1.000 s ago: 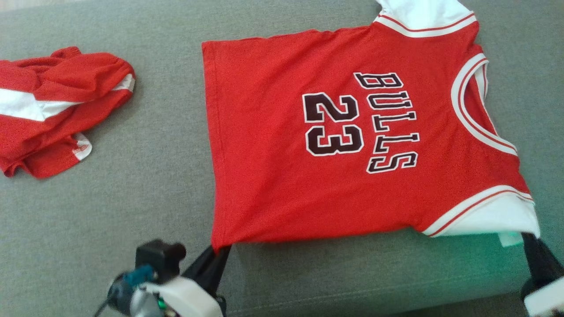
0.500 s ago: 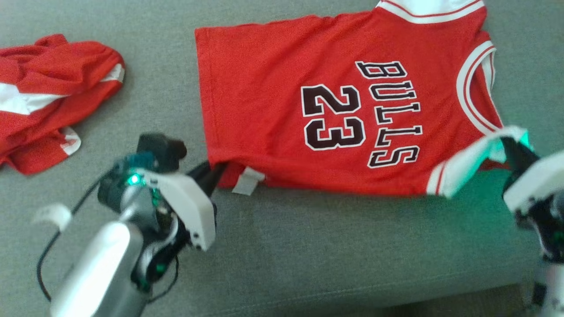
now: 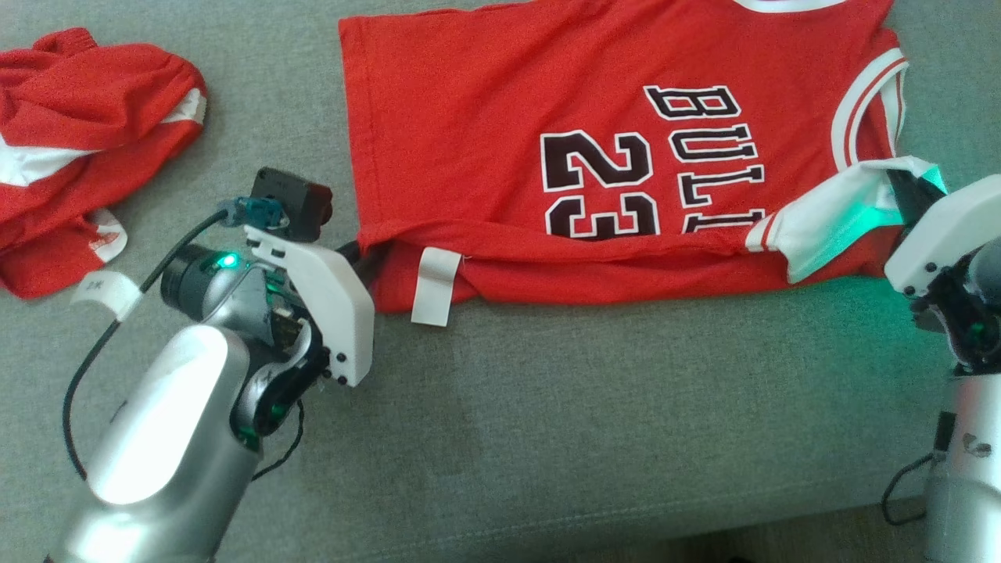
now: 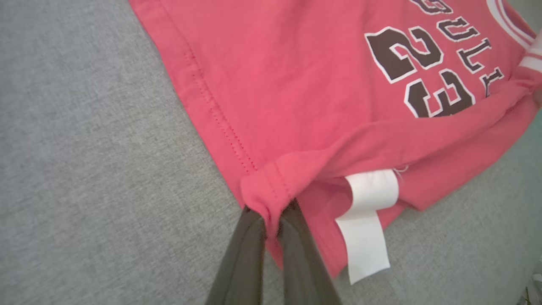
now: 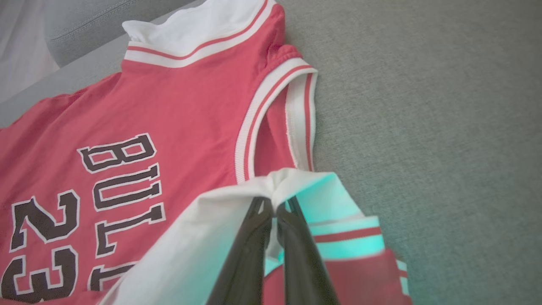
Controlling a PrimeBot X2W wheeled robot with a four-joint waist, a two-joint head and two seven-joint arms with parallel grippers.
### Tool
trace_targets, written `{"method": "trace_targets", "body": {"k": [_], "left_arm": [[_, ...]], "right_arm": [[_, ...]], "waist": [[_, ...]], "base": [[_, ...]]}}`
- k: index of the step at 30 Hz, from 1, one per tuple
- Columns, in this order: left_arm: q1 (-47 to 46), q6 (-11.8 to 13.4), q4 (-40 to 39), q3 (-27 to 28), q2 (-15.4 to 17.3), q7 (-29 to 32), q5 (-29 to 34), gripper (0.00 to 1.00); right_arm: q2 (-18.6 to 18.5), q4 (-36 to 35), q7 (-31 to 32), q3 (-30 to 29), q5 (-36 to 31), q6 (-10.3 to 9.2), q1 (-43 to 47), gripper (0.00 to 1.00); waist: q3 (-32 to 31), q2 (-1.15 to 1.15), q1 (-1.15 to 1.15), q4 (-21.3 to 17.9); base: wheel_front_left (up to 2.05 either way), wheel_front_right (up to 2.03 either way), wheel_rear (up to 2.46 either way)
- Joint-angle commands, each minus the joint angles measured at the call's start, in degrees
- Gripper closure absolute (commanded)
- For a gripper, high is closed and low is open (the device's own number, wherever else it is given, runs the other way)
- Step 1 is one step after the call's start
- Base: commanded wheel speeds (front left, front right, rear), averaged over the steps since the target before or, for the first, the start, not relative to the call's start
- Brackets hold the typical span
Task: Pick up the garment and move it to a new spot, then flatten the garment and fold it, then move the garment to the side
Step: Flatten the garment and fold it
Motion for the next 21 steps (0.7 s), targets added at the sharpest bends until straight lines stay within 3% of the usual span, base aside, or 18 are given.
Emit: {"method": "trace_targets", "body": {"k": [1, 4, 5, 6, 7, 8, 14, 21], "left_arm": [[-2.04, -0.21, -1.67, 2.27, 1.41, -0.08, 0.01, 1.00], [-1.91, -0.24, -1.73, 2.18, 1.45, 0.01, -0.29, 1.00], [-1.89, -0.24, -1.85, 2.18, 1.37, 0.04, -0.48, 0.95], [-1.79, -0.18, -1.91, 2.26, 1.21, 0.04, -0.79, 0.68], [-1.64, -0.13, -1.92, 2.30, 1.15, 0.13, -1.05, 0.25], [-1.38, -0.05, -1.90, 2.37, 1.22, 0.21, -1.25, 0.00], [2.76, 2.80, -2.62, 5.00, 0.99, -1.88, -3.21, 0.00], [10.44, 5.03, -5.52, 6.17, 0.39, -3.45, -5.74, 0.00]], "right_arm": [[-1.16, -1.42, -0.84, 0.45, -0.33, -0.04, -1.85, 1.00], [-1.18, 0.61, -2.15, -1.01, -0.79, -0.04, -2.99, 1.00], [-1.12, 1.10, -2.58, -1.18, -0.42, -0.04, -3.34, 0.86], [-1.06, 1.50, -3.15, -1.40, -0.05, -0.04, -3.64, 0.19], [-0.99, 2.01, -3.56, -1.89, 0.08, -0.04, -3.81, 0.00], [-0.89, 2.39, -4.09, -2.24, 0.27, -0.04, -4.01, 0.00], [-0.64, 3.47, -6.81, -3.29, -0.53, -0.04, -2.83, 0.00], [-4.95, -2.63, -5.32, 3.78, -1.31, -0.04, 5.85, 0.00]], "waist": [[-0.05, 0.00, 0.00, 0.02], [-0.14, 0.00, 0.00, 0.20], [-0.22, 0.00, 0.00, 0.29], [-0.41, 0.00, 0.00, 0.38], [-0.67, 0.00, 0.00, 0.41], [-1.04, 0.00, 0.00, 0.43], [-4.91, 0.00, 0.00, 0.09], [-6.35, 0.00, 0.00, -0.24]], "base": [[0.00, 0.00, 0.00], [0.00, 0.00, 0.00], [0.00, 0.00, 0.00], [0.00, 0.00, 0.00], [0.00, 0.00, 0.00], [0.00, 0.00, 0.00], [0.00, 0.00, 0.00], [0.00, 0.00, 0.00]]}}
